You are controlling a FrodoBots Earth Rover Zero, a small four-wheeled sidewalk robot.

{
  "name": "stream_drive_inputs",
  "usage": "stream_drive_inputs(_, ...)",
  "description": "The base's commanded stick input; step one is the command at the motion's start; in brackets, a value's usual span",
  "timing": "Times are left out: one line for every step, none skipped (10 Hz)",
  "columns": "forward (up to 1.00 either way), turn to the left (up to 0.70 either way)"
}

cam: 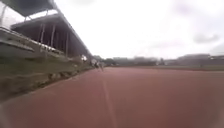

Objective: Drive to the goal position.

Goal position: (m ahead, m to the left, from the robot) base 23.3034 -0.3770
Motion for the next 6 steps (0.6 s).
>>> stream_drive_inputs(0.70, 0.01)
stream_drive_inputs(0.70, 0.01)
stream_drive_inputs(0.70, 0.01)
stream_drive_inputs(0.70, 0.01)
stream_drive_inputs(0.70, 0.01)
stream_drive_inputs(0.70, 0.01)
